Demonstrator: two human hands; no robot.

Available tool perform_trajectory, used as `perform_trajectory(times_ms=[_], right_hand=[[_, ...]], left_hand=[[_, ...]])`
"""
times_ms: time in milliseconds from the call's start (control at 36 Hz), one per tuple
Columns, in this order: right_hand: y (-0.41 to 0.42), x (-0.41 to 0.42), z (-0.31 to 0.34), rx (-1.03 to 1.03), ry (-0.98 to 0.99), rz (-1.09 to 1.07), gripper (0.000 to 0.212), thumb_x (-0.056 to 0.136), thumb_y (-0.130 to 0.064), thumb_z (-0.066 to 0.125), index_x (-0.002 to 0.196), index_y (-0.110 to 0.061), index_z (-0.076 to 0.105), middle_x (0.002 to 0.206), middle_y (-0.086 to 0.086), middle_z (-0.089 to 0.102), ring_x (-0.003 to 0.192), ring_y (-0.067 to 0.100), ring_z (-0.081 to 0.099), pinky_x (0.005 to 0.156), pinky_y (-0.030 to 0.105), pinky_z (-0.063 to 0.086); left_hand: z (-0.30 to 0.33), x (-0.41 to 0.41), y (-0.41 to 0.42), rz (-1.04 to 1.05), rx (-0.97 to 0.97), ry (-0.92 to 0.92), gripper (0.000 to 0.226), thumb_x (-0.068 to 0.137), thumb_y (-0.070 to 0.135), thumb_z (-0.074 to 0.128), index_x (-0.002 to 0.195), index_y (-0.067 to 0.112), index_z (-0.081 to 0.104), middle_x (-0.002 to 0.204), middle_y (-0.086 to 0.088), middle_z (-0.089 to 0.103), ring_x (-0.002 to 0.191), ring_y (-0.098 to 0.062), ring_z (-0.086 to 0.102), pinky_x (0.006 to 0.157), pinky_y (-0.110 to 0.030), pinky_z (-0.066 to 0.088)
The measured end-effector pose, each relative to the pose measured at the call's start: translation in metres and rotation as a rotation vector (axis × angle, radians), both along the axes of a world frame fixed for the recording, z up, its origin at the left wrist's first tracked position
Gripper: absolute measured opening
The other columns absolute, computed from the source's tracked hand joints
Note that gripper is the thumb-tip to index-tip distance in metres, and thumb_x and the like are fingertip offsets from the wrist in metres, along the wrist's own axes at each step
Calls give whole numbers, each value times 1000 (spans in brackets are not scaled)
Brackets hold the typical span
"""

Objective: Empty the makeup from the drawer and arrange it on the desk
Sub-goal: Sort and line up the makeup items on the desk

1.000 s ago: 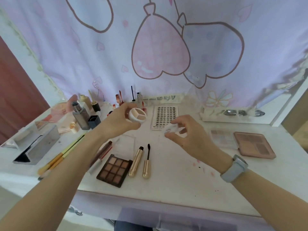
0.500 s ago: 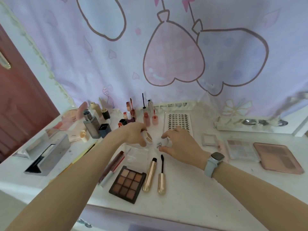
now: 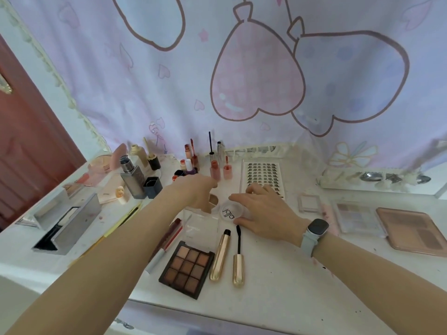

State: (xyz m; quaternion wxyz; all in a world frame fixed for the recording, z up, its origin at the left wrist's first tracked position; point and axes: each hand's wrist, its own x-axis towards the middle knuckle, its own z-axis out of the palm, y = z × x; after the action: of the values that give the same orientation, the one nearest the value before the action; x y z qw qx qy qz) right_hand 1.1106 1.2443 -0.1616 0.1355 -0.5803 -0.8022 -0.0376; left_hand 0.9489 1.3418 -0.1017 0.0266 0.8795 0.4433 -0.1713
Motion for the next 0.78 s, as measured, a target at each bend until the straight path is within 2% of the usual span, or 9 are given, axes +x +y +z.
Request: perform_trajectory(times_ms=[111, 194, 250, 389, 472, 556, 611, 667, 778], right_hand=[[-3, 3, 6, -37, 58, 19, 54, 90, -50, 48, 138, -25, 40, 143, -11, 40, 127, 12, 33, 102, 31, 24], [-15, 10, 12, 20, 180, 5, 40, 93, -37, 51, 129, -21, 51, 137, -6, 48, 127, 13, 40, 105, 30, 28], [-29, 18, 14, 88, 232, 0, 28, 91, -25, 57, 117, -16, 62, 123, -2, 59, 116, 16, 52, 98, 28, 34], [-68, 47, 15, 228, 213, -102, 13, 77, -8, 72, 89, -12, 71, 89, 1, 69, 81, 25, 65, 71, 36, 51], [-79, 71, 13, 198, 122, -303, 11, 78, -11, 72, 89, -8, 71, 90, 6, 70, 85, 31, 63, 73, 41, 49], [-79, 91, 7, 30, -58, -534, 31, 88, -30, 57, 113, -14, 64, 118, 4, 62, 114, 27, 48, 90, 39, 36], [-76, 99, 3, -10, -42, -581, 38, 90, -36, 51, 122, -18, 57, 127, 1, 56, 122, 23, 39, 94, 37, 30], [-71, 102, 2, -37, 8, -581, 37, 88, -38, 50, 121, -21, 54, 127, -1, 55, 123, 20, 35, 94, 36, 28], [-61, 103, 0, -110, 42, -561, 24, 85, -36, 53, 104, -21, 50, 120, 0, 57, 120, 20, 36, 93, 36, 26]], left_hand=[[11, -4, -3, 29, -20, -142, 68, 83, 41, 65, 142, 23, 35, 137, -1, 47, 122, -23, 46, 99, -39, 42], [24, -5, -17, 34, 16, -346, 44, 86, 39, 61, 125, 21, 51, 126, -1, 54, 108, -20, 51, 93, -40, 44], [31, -4, -35, 18, 94, -519, 32, 89, 35, 56, 118, 22, 56, 118, 1, 58, 101, -18, 53, 89, -39, 47], [30, 13, -93, -45, 229, -868, 34, 92, 31, 53, 124, 20, 56, 117, 3, 57, 110, -16, 50, 88, -30, 42], [12, 33, -125, -96, 190, -905, 33, 94, 30, 50, 125, 20, 55, 126, 3, 55, 118, -17, 46, 94, -29, 36], [-15, 55, -150, -107, 79, -897, 34, 95, 29, 48, 127, 19, 54, 129, 3, 52, 119, -17, 44, 95, -33, 38], [-33, 67, -160, -115, 36, -847, 36, 95, 28, 46, 129, 18, 51, 132, 2, 49, 121, -19, 41, 95, -35, 38], [-50, 76, -165, -125, 30, -787, 37, 96, 26, 45, 132, 17, 48, 138, -1, 45, 128, -21, 36, 99, -36, 34], [-76, 81, -167, -89, 94, -751, 38, 96, 25, 43, 132, 18, 48, 146, -2, 37, 138, -22, 23, 110, -34, 17]])
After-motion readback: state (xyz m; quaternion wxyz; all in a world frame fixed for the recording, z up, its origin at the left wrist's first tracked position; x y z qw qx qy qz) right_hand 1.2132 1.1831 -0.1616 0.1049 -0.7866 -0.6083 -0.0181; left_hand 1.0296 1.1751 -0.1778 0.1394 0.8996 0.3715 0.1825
